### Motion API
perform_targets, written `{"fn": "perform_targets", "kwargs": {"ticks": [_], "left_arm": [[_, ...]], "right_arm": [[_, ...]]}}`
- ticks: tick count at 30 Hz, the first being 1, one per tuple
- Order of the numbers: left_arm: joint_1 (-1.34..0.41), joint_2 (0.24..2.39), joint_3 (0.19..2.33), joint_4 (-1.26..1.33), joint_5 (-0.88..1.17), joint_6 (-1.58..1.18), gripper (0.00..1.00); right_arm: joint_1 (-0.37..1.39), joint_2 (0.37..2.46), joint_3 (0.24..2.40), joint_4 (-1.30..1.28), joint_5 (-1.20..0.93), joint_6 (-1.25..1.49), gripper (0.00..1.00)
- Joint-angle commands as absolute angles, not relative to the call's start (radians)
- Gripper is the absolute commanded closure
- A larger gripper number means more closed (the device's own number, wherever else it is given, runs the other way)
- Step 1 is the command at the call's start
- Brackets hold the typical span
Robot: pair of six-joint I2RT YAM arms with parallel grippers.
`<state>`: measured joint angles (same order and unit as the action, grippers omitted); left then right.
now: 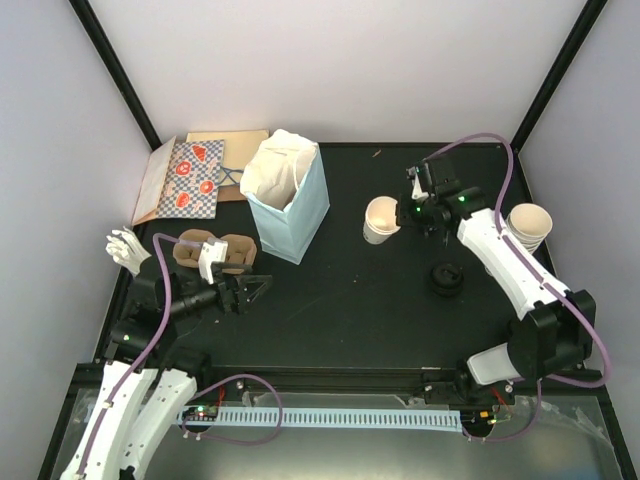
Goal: Pack the takeout coffee
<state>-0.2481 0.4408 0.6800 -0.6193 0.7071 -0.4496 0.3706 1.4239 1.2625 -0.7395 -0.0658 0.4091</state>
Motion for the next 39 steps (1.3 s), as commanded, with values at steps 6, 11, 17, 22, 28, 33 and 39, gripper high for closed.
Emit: {"fn": "perform_targets", "kwargs": {"ticks": [6, 11, 17, 22, 28, 33, 39], "left_arm": [[-0.255, 0.445, 0.689, -0.581, 0.725, -0.456, 0.01], [-0.256, 0.442, 0.683, -0.571, 0.730, -0.463, 0.01], [-0.261, 0.448, 0.686, -0.559, 0.733, -0.469, 0.01], [-0.273, 0.461, 0.696, -0.551, 0.737, -0.492, 0.01], [-0.367, 0.494, 0.654, -0.461, 0.685, -0.568, 0.01], [-0.502, 0.561, 0.675, -0.438, 0.578, -0.555, 0.01], [-0.535, 0.593, 0.713, -0.458, 0.523, -0.527, 0.01]], "right_arm": [[0.369, 1.489, 1.398, -0.902, -0.104, 0.338, 0.99], [0.367, 1.478, 1.335, -0.842, -0.089, 0.312, 0.99], [0.371, 1.480, 1.301, -0.802, -0.073, 0.295, 0.99], [0.393, 1.417, 1.350, -0.810, -0.045, 0.284, 0.93], [0.400, 1.334, 1.337, -0.841, -0.121, 0.262, 0.99], [0.399, 1.327, 1.336, -0.854, -0.010, 0.233, 0.99], [0.399, 1.352, 1.340, -0.879, -0.049, 0.237, 0.82]]}}
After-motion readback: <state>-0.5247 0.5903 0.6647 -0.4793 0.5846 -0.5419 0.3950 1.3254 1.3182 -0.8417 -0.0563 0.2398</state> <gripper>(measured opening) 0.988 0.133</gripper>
